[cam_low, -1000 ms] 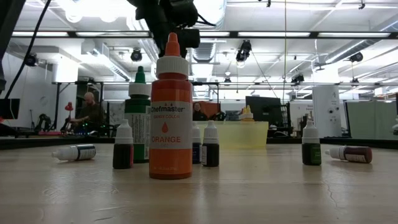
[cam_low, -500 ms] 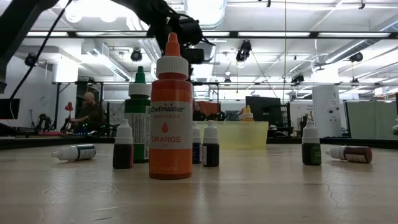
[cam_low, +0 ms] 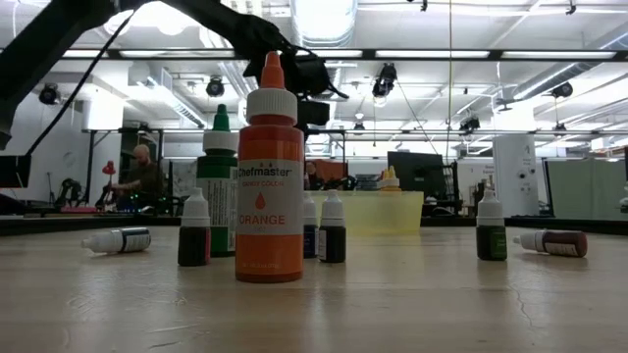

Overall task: Pick & Place food coloring
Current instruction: Put the top small violet food coloring bottle into the yellow bin, then put the small dark green food coloring bottle into the yellow bin

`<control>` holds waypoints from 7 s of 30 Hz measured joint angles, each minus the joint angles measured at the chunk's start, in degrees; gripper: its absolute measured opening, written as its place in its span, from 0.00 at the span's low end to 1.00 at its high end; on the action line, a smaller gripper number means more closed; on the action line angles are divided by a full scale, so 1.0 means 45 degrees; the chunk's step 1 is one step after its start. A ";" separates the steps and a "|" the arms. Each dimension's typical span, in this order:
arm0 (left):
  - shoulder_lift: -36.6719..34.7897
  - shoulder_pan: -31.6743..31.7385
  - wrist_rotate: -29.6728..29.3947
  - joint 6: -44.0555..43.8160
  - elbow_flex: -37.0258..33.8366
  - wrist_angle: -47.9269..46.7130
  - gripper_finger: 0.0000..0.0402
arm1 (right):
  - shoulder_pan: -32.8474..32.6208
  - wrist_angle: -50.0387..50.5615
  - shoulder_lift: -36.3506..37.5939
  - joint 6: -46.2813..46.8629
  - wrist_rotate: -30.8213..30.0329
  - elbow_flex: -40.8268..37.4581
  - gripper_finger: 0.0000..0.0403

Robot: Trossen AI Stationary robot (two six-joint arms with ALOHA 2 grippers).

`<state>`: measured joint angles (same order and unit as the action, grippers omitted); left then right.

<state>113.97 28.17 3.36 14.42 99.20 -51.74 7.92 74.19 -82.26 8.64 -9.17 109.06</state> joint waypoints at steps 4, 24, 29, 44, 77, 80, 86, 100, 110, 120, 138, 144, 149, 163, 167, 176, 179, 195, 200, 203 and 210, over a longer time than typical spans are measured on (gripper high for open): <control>0.0321 0.0194 -0.0010 0.0206 0.0000 0.0021 0.11 | 0.0000 0.0000 0.0000 0.0000 -0.0005 0.0000 0.43; 0.1032 0.0527 0.0034 0.1128 -0.0044 -0.0353 0.11 | -0.0009 0.0005 0.0000 0.0087 -0.0345 0.0000 0.43; 0.1112 0.0532 0.0034 0.1533 -0.0049 -0.0425 0.11 | -0.0010 0.0005 0.0000 0.0087 -0.0345 0.0000 0.43; 0.1143 0.0551 0.0044 0.2105 -0.0258 -0.0130 0.11 | 0.0005 0.0005 0.0000 0.0083 -0.0772 0.0000 0.43; 0.1367 0.0547 0.0029 0.2061 -0.0636 0.0261 0.11 | 0.0000 0.0010 0.0000 0.0184 -0.0996 0.0000 0.43; 0.1367 0.0547 0.0031 0.2070 -0.0636 0.0261 0.11 | 0.0000 0.0010 0.0000 0.0180 -0.0993 0.0000 0.43; 0.1367 0.0547 0.0034 0.2087 -0.0636 0.0286 0.11 | 0.0000 0.0010 0.0000 0.0180 -0.0991 0.0000 0.43; 0.1367 0.0547 0.0044 0.2121 -0.0631 0.0291 0.11 | -0.0010 0.0010 0.0000 0.0175 -0.0991 0.0000 0.43; 0.1367 0.0534 0.0061 0.1898 -0.0589 0.0249 0.24 | -0.0005 0.0010 0.0000 0.0175 -0.0989 0.0000 0.43; 0.1362 0.0537 0.0056 0.1676 0.1057 -0.1313 0.26 | 0.0005 0.0015 0.0000 0.0087 -0.0986 0.0000 0.43; 0.1333 -0.0964 0.0448 0.0669 0.6172 -0.6197 0.26 | 0.0000 0.0032 0.0000 0.0039 -0.0981 0.0000 0.43; 0.1198 -0.1734 0.1304 0.0286 0.6747 -0.7547 0.26 | 0.0000 0.0155 0.0029 -0.0025 -0.0921 0.0000 0.43; 0.0614 -0.2096 0.2566 -0.0789 0.6326 -0.7538 0.26 | -0.0007 0.0163 0.0291 -0.0689 -0.0857 0.0000 0.43; -0.1590 -0.2887 0.2616 -0.2519 0.5647 -0.7151 0.26 | -0.0005 0.0136 0.0969 -0.1183 0.0821 0.0000 0.43; -0.2601 -0.3171 0.2370 -0.2872 0.4603 -0.6989 0.26 | -0.0005 0.0147 0.1284 -0.1050 0.0832 0.0000 0.43; -0.6295 -0.3407 0.2015 -0.4261 -0.0396 -0.3311 0.26 | 0.0000 0.0102 0.2041 -0.0395 0.1014 0.0000 0.43; -0.7391 -0.3487 0.2043 -0.4768 -0.1869 -0.2652 0.26 | 0.0000 0.0102 0.2213 -0.0069 0.1260 0.0000 0.43; -0.9062 -0.6180 0.2728 -0.7634 -0.5011 -0.2726 0.26 | 0.0000 0.0107 0.2161 0.0389 0.0369 0.0000 0.43; -0.9062 -0.7390 0.2729 -0.9082 -0.5390 -0.2875 0.26 | -0.0005 0.0117 0.2111 0.0423 0.0333 0.0000 0.43; -0.9062 -0.8143 0.2623 -0.9953 -0.5455 -0.3025 0.26 | -0.0005 0.0121 0.2084 0.0423 0.0333 0.0000 0.43; -0.9245 -1.0002 -0.0059 -1.1484 -0.5455 -0.3218 0.26 | 0.0000 0.0121 0.2064 0.0428 0.0267 0.0000 0.43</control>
<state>72.36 -16.83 3.09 -37.25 74.65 -66.22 7.92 74.74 -72.97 10.57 -7.97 109.06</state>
